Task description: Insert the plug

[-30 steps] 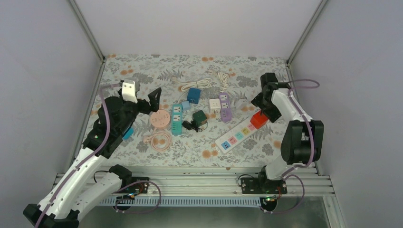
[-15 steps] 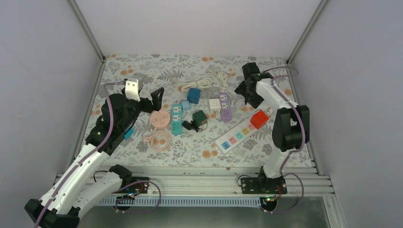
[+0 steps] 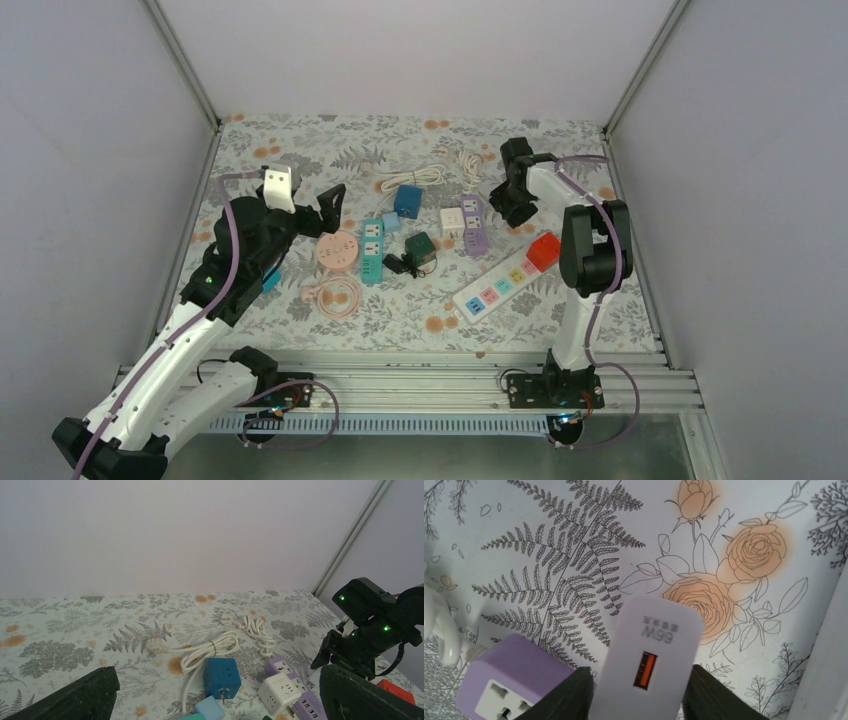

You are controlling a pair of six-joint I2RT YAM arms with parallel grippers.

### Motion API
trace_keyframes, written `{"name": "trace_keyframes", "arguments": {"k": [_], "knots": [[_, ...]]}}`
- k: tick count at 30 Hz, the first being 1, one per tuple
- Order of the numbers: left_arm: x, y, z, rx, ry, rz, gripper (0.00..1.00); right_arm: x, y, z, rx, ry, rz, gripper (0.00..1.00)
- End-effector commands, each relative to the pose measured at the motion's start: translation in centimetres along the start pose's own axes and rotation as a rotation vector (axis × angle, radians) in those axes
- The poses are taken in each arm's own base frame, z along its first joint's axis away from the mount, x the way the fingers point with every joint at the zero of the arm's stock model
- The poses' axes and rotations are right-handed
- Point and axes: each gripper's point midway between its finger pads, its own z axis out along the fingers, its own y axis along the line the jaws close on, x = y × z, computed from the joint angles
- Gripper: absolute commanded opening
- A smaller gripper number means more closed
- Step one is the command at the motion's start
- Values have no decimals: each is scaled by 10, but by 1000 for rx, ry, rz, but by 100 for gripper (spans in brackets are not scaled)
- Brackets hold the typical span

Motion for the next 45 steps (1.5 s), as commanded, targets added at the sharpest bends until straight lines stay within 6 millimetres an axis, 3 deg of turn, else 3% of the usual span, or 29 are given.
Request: {"name": "trace_keyframes", "arguments": {"k": [1,4,6,11,15,18,20,24,27,33,39,45], "knots": [[-11,-1,-2,0,-29,-8,100,-3,3,-3,-18,-16,23,43],[-10,-1,-1,0,-27,-6,100,-4,-2,1,-2,-24,19,37],[-10,-1,-1,-2,-28,-5,100,-3,-5,5,8,-21,14,23],[-8,-5,0,22,-19,-6,100,-8,-4,-5,-2,-50,-47,16],[-14,-17,5,78,1,6,100,-12,18,-37,-144,-108,-209,17],[-16,-19,13,79,6,-1,100,-7,38,-73,-331,-154,-340,10],[-14,-27,19,127,13,-18,100,1,50,-106,-473,-192,-412,12],[-6,-56,32,297,75,-93,100,32,69,-164,-773,-217,-589,17],[-4,-75,39,409,113,-153,100,65,78,-203,-1003,-184,-740,13],[-9,-108,35,625,134,-290,100,137,75,-273,-1396,-33,-1016,9],[-11,-129,30,766,141,-458,100,188,64,-322,-1631,41,-1139,12],[-7,-136,27,827,147,-538,98,210,62,-353,-1715,58,-1180,11]]}}
